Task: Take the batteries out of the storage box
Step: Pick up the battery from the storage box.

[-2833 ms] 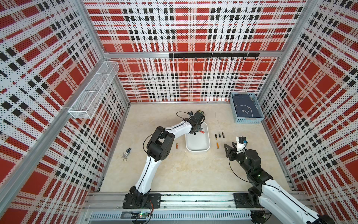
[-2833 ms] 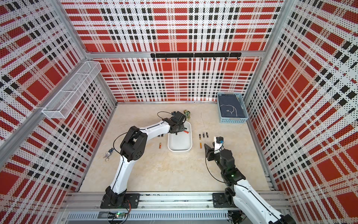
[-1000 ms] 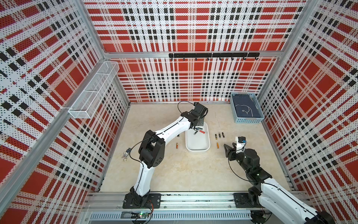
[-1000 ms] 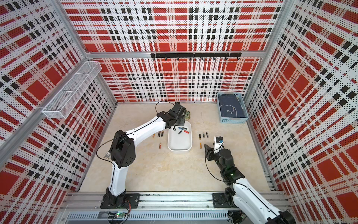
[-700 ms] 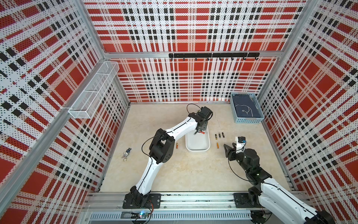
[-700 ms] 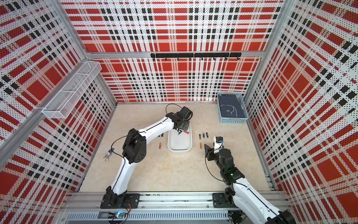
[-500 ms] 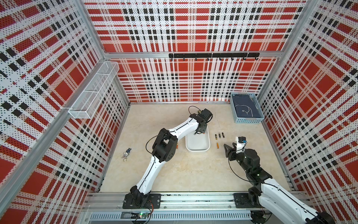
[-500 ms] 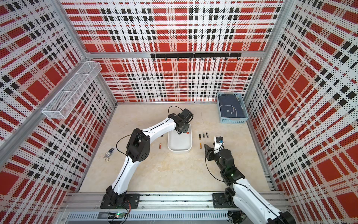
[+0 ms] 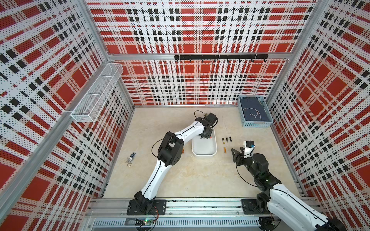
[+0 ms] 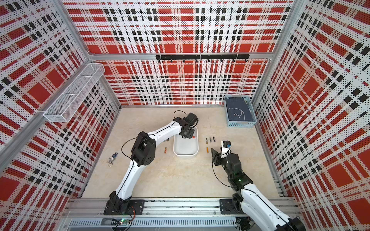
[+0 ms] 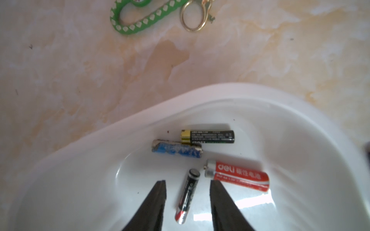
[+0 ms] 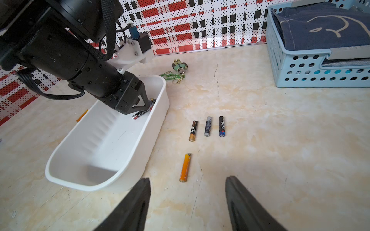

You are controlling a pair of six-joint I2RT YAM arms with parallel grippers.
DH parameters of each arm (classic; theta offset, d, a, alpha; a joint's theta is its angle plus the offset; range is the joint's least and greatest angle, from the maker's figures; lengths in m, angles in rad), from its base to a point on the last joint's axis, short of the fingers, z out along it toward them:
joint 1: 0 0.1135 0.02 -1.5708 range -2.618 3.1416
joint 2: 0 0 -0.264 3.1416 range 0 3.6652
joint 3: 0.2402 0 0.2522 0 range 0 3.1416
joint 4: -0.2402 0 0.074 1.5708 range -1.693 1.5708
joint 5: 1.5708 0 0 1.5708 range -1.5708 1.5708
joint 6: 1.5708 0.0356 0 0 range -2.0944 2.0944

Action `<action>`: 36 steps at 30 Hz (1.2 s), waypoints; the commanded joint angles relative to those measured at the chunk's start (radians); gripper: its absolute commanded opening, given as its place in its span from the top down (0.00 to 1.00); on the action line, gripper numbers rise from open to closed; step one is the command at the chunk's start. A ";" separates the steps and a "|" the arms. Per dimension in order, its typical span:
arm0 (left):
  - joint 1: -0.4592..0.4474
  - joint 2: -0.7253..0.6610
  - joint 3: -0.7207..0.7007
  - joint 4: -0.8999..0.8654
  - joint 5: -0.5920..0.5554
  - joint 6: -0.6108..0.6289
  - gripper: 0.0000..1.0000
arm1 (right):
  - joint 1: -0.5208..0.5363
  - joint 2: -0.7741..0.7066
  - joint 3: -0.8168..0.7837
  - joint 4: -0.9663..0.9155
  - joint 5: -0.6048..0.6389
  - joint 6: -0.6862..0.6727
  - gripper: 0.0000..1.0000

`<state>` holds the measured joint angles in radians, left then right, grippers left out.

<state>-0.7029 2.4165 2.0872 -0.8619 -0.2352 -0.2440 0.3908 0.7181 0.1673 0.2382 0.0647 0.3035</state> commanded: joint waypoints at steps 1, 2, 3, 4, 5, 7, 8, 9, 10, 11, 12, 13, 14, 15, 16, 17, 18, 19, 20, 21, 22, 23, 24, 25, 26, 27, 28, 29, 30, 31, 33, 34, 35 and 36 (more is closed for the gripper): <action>-0.001 0.031 -0.012 -0.009 0.015 0.005 0.60 | 0.005 0.001 0.025 0.024 0.007 0.002 0.33; -0.001 0.034 -0.013 -0.009 0.016 0.003 0.62 | 0.006 0.000 0.025 0.022 0.007 0.002 0.34; 0.000 0.039 -0.013 -0.013 0.016 0.002 0.63 | 0.005 0.001 0.026 0.023 0.009 0.002 0.33; 0.000 0.041 -0.015 -0.017 0.016 0.000 0.63 | 0.006 0.001 0.026 0.023 0.007 0.002 0.33; 0.000 0.040 -0.020 -0.017 0.018 -0.001 0.63 | 0.005 0.003 0.026 0.023 0.007 0.002 0.33; -0.001 0.037 -0.034 -0.017 0.019 -0.002 0.63 | 0.006 0.003 0.026 0.023 0.010 0.002 0.33; -0.003 0.038 -0.040 -0.017 0.022 -0.003 0.64 | 0.005 0.003 0.026 0.023 0.010 0.003 0.33; -0.003 0.038 -0.045 -0.017 0.023 -0.003 0.65 | 0.006 0.003 0.025 0.023 0.012 0.003 0.33; -0.003 0.040 -0.052 -0.016 0.022 -0.003 0.67 | 0.006 0.003 0.026 0.024 0.011 0.003 0.33; -0.003 0.039 -0.058 -0.016 0.022 -0.004 0.69 | 0.005 0.003 0.026 0.023 0.011 0.003 0.33; -0.003 0.042 -0.063 -0.015 0.021 -0.006 0.72 | 0.006 0.003 0.026 0.023 0.011 0.003 0.33; -0.003 0.044 -0.068 -0.015 0.021 -0.006 0.76 | 0.006 0.002 0.026 0.023 0.011 0.002 0.33; -0.002 0.047 -0.070 -0.015 0.018 -0.005 0.82 | 0.006 0.001 0.026 0.023 0.010 0.002 0.33; -0.001 0.051 -0.071 -0.015 0.020 -0.005 0.88 | 0.005 0.000 0.026 0.022 0.012 0.003 0.33; -0.001 0.053 -0.071 -0.015 0.020 -0.006 0.91 | 0.005 -0.001 0.024 0.022 0.013 0.003 0.33; 0.000 0.052 -0.071 -0.015 0.020 -0.006 0.92 | 0.006 -0.002 0.024 0.022 0.014 0.003 0.33; 0.000 0.049 -0.070 -0.015 0.020 -0.010 0.94 | 0.006 -0.003 0.024 0.021 0.014 0.003 0.33; 0.000 0.045 -0.069 -0.015 0.020 -0.012 0.99 | 0.006 -0.003 0.025 0.022 0.015 0.004 0.33; 0.000 0.040 -0.064 -0.015 0.018 -0.014 1.00 | 0.005 -0.003 0.024 0.021 0.016 0.005 0.33; 0.000 0.032 -0.063 -0.015 0.015 -0.017 1.00 | 0.005 -0.003 0.023 0.021 0.016 0.005 0.33; 0.000 0.021 -0.061 -0.015 0.011 -0.020 1.00 | 0.006 -0.001 0.024 0.022 0.016 0.005 0.33; 0.000 0.008 -0.057 -0.014 0.010 -0.024 1.00 | 0.006 -0.002 0.025 0.022 0.016 0.005 0.33; 0.000 -0.005 -0.054 -0.013 0.006 -0.030 1.00 | 0.005 0.000 0.024 0.021 0.014 0.005 0.33; 0.000 -0.023 -0.053 -0.010 0.002 -0.034 1.00 | 0.005 0.001 0.026 0.024 0.014 0.003 0.33; 0.000 -0.042 -0.052 -0.007 -0.001 -0.040 1.00 | 0.005 0.002 0.026 0.023 0.014 0.003 0.33; 0.000 -0.058 -0.052 -0.004 -0.005 -0.046 1.00 | 0.006 0.002 0.026 0.024 0.014 0.003 0.33; 0.001 -0.078 -0.051 -0.002 -0.012 -0.057 1.00 | 0.005 0.003 0.026 0.023 0.014 0.003 0.33; 0.003 -0.101 -0.056 0.001 -0.020 -0.068 1.00 | 0.006 0.005 0.026 0.023 0.011 0.003 0.33; 0.005 -0.123 -0.064 0.007 -0.024 -0.077 1.00 | 0.006 0.005 0.026 0.024 0.010 0.002 0.33; 0.010 -0.147 -0.077 0.014 -0.023 -0.088 1.00 | 0.005 0.004 0.026 0.024 0.008 0.002 0.33; 0.021 -0.191 -0.109 0.025 -0.016 -0.107 1.00 | 0.006 0.009 0.027 0.026 0.004 -0.001 0.33; 0.028 -0.217 -0.135 0.032 -0.019 -0.118 1.00 | 0.006 0.013 0.028 0.029 -0.001 -0.002 0.33; 0.034 -0.246 -0.166 0.041 -0.024 -0.119 1.00 | 0.005 0.017 0.032 0.026 -0.010 -0.005 0.33; 0.040 -0.271 -0.196 0.048 -0.029 -0.119 1.00 | 0.006 0.021 0.037 0.026 -0.021 -0.011 0.33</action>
<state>-0.6857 2.2395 1.9385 -0.8375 -0.2436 -0.3332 0.3908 0.7315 0.1677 0.2394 0.0624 0.3031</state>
